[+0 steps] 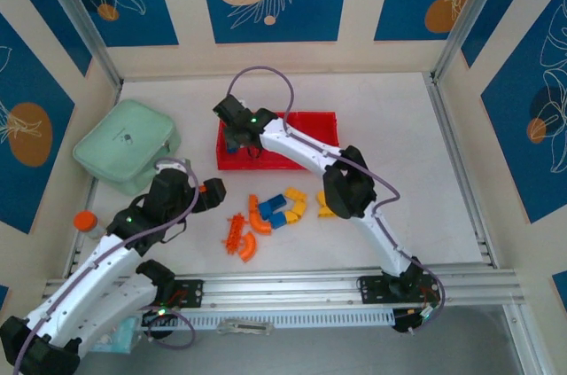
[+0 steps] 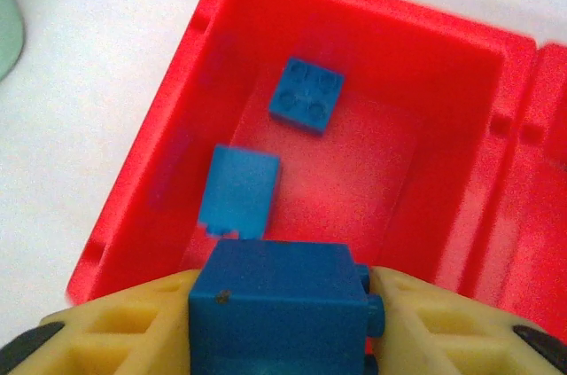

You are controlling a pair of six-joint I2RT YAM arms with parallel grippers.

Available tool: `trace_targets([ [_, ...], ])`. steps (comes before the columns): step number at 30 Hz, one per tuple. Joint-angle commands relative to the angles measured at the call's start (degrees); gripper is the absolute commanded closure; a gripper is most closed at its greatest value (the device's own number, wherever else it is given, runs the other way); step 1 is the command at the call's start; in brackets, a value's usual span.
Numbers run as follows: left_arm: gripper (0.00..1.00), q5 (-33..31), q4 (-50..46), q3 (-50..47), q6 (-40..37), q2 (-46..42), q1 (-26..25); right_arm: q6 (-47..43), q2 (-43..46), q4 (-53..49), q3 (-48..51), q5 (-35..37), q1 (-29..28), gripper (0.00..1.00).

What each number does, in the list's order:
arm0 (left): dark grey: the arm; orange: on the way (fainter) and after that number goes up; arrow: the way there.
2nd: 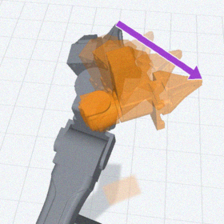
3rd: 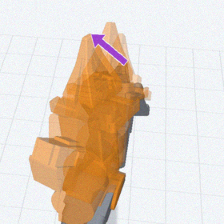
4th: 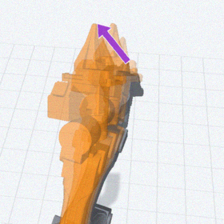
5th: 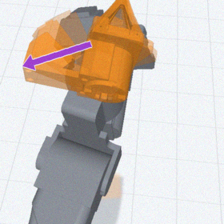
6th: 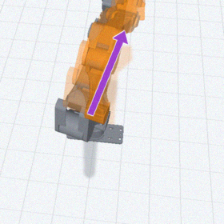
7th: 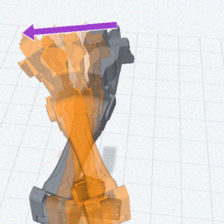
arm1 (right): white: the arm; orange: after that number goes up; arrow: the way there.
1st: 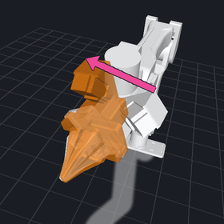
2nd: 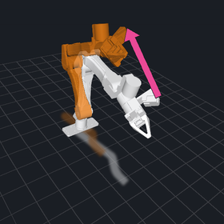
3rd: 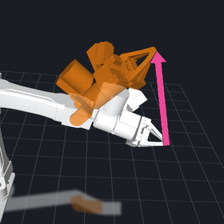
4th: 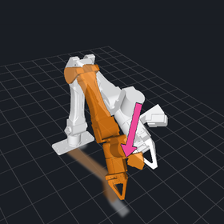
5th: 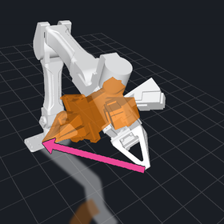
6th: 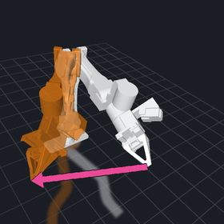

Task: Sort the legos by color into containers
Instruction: Place the lego in the container.

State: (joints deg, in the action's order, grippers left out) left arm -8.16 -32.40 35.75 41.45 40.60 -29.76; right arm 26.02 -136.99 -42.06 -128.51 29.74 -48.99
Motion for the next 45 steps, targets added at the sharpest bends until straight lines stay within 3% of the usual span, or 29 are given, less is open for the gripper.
trace_targets([
  [1, 0.01, 0.55, -0.39, 1.54, -1.12, 0.52, 1.6, -2.64, -4.08, -5.85, -8.04, 0.77, 1.06, 0.46],
  [5, 0.01, 0.86, 0.11, 1.58, -1.46, 1.54, 2.39, -3.55, -4.14, -5.98, -10.21, -0.28, 1.49, 0.4],
  [11, 0.01, 2.35, 1.81, 1.71, -0.89, 3.33, 2.51, -4.02, 1.58, -3.94, -5.99, -3.19, 0.54, 0.36],
  [24, 0.01, 7.6, 3.31, 1.44, -0.31, 3.45, 2.48, -1.81, 24.94, 1.56, 23.94, -9.7, -0.49, 0.3],
  [32, 0.01, 11.31, 6.63, -2.02, 2.47, 1.8, 1.4, 1.6, 34.77, 1.02, 40.16, -11.55, -1.09, 0.29],
  [41, 0.01, 11.52, 6.99, -5.04, 5.07, -0.78, -1.62, 5.23, 39.31, 1.04, 52.85, -12.63, -4.16, 0.29],
  [45, 0.01, 10.56, 8.55, -6.02, 6.39, -0.29, -3.48, 5.61, 38.28, 1.37, 54.06, -14.14, -6.57, 0.3],
])
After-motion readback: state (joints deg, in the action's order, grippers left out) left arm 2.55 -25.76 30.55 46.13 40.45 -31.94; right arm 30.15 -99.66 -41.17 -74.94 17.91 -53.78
